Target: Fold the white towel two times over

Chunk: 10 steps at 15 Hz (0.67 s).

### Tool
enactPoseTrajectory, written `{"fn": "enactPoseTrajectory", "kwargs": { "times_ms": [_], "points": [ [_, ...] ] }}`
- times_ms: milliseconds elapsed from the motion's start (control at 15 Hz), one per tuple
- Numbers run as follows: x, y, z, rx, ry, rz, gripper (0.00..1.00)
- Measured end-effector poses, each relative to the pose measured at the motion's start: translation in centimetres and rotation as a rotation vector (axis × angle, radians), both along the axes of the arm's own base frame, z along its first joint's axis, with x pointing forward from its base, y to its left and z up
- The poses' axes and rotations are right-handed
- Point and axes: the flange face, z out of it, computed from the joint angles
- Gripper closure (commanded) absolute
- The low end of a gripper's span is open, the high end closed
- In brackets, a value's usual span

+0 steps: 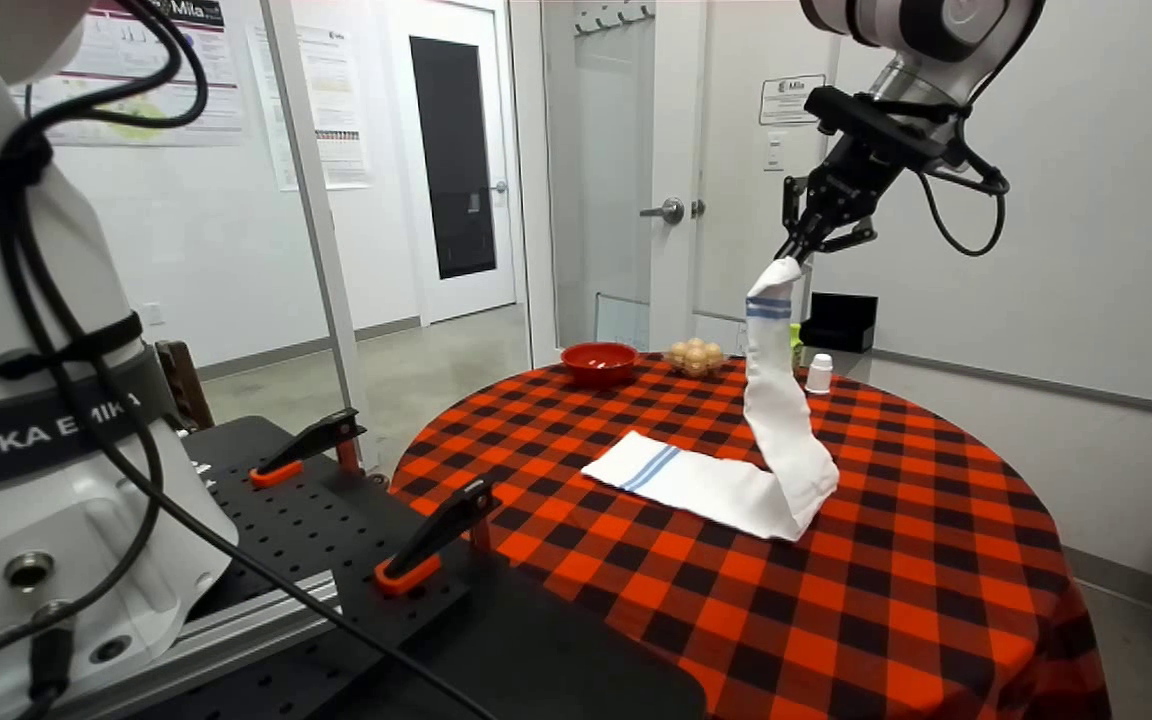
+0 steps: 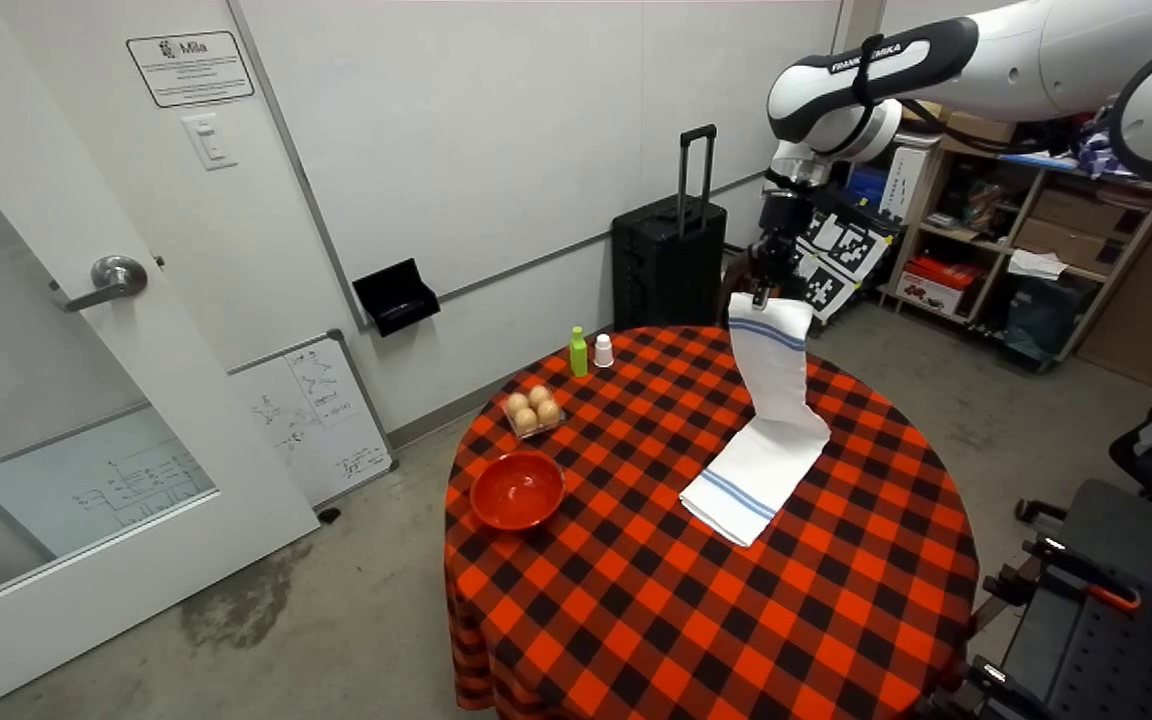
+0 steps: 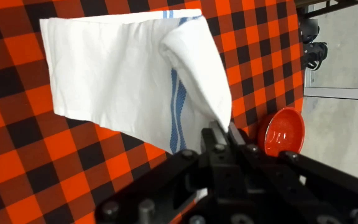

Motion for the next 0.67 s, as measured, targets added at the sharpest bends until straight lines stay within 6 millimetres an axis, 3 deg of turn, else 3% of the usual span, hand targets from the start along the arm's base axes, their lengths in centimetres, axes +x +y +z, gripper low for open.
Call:
{"fn": "enactPoseTrajectory", "kwargs": {
  "times_ms": [267, 667],
  "points": [
    [-0.5, -2.8, 0.0, 0.001, -0.012, -0.095, 0.99],
    [-1.9, -9.1, -0.7, -0.032, -0.041, -0.278, 0.99]
  ]
}}
